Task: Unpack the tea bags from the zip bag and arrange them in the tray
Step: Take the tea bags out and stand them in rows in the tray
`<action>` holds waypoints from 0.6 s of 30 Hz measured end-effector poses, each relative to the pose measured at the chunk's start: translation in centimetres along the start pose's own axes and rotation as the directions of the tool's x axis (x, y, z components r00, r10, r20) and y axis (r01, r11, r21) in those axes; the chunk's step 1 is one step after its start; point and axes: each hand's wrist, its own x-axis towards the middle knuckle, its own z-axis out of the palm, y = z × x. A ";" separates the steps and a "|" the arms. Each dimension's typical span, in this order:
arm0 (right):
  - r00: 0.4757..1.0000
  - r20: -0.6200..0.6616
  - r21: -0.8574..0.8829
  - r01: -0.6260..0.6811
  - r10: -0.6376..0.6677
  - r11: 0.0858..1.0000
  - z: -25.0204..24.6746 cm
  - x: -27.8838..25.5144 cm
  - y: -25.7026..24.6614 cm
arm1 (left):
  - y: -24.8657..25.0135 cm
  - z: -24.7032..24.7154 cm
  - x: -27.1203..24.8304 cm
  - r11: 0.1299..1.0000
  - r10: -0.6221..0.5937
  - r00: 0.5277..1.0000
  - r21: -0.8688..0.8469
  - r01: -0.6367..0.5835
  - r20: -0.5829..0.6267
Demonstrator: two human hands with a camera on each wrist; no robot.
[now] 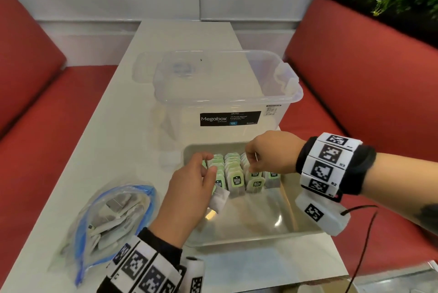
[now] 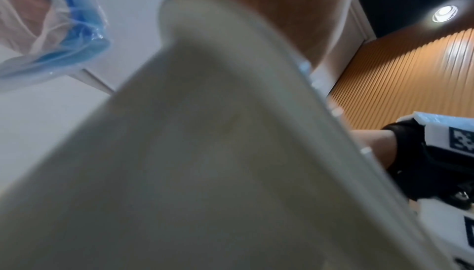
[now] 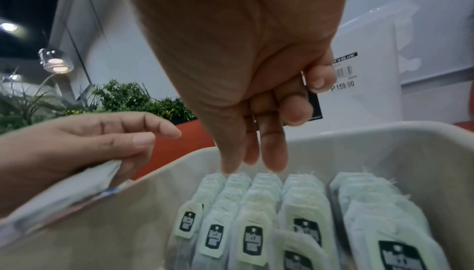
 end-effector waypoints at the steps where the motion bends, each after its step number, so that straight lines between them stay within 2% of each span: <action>1: 1.000 0.001 0.015 -0.004 0.004 1.000 -0.1 -0.3 0.0 | 0.2 -0.1 0.1 1.000 0.001 1.000 -0.001 -0.001 -0.008; 3: 1.000 0.017 0.141 0.019 -0.022 0.990 -0.3 -0.9 -0.1 | 0.7 -0.3 0.1 1.000 0.007 1.000 -0.018 -0.007 -0.021; 5: 0.995 0.060 0.366 0.049 -0.076 0.929 -0.4 -1.7 -0.8 | 1.5 -0.5 0.1 0.997 0.005 1.000 -0.072 -0.006 -0.023; 7: 0.990 0.075 0.633 0.047 -0.121 0.773 -0.3 -2.5 -1.7 | 2.3 -0.5 0.1 0.990 0.003 1.000 -0.139 -0.007 -0.026; 9: 0.990 0.037 0.787 0.055 -0.136 0.615 -0.1 -3.0 -2.2 | 3.0 -0.6 0.1 0.983 0.020 0.999 -0.182 -0.027 -0.039; 11: 0.994 -0.025 0.829 0.081 -0.108 0.554 -0.1 -3.3 -2.3 | 3.7 -0.8 0.0 0.967 0.042 0.995 -0.245 -0.063 -0.091; 13: 0.993 -0.102 0.851 0.117 -0.056 0.512 -0.2 -3.7 -2.2 | 4.4 -1.3 -0.1 0.904 0.013 0.989 -0.422 -0.074 -0.146; 15: 0.981 -0.191 0.884 0.166 0.014 0.438 -0.4 -4.1 -2.0 | 4.6 -1.8 -0.3 0.845 -0.033 0.990 -0.533 -0.047 -0.139; 18: 0.955 -0.286 0.892 0.235 0.080 0.387 -0.5 -4.8 -1.7 | 4.6 -2.0 -0.5 0.866 -0.014 0.993 -0.498 -0.046 -0.116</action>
